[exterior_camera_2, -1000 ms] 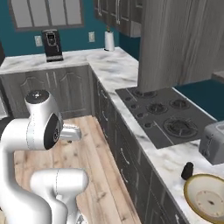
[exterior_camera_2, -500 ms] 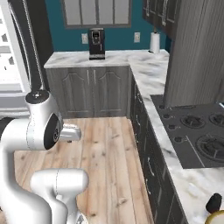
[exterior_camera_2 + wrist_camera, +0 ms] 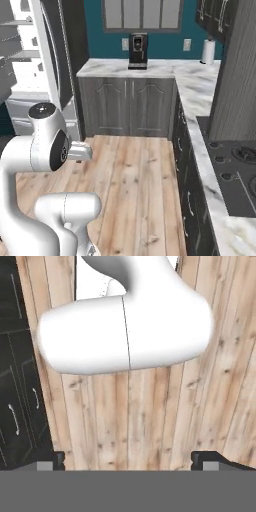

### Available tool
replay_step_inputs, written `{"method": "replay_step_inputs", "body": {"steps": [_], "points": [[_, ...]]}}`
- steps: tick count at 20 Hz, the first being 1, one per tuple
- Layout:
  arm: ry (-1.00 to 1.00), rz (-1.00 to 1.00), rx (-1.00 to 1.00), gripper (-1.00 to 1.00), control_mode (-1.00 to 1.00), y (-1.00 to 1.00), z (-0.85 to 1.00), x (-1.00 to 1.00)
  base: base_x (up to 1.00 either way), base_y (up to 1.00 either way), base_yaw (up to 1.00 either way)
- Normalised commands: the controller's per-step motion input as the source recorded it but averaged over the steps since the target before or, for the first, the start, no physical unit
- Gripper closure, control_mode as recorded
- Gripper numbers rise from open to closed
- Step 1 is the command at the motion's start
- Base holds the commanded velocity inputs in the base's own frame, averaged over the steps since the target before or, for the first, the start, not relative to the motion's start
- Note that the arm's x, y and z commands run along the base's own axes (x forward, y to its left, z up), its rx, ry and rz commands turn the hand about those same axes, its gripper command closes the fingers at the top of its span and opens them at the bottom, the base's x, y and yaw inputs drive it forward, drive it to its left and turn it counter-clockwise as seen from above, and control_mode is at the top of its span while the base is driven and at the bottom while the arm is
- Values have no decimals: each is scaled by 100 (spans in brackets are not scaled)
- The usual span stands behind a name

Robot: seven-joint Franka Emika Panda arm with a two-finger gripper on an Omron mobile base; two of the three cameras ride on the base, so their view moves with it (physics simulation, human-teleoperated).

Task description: Retrieve the bottle and the shaker from the cabinet and place them next to the mixing bowl on the counter. Then add garlic from the fridge to the mixing bowl.

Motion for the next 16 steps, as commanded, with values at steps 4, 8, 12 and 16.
{"method": "replay_step_inputs", "body": {"steps": [4, 8, 12, 16], "points": [[0, 0, 0, -100, 100, 0, 0, 0, 47, 46, 18], [0, 0, 0, -100, 100, 0, 0, 0, 46, 69, 6], [0, 0, 0, -100, 100, 0, 0, 0, 38, 78, 1], [0, 0, 0, -100, 100, 0, 0, 0, 30, 86, 0]]}}
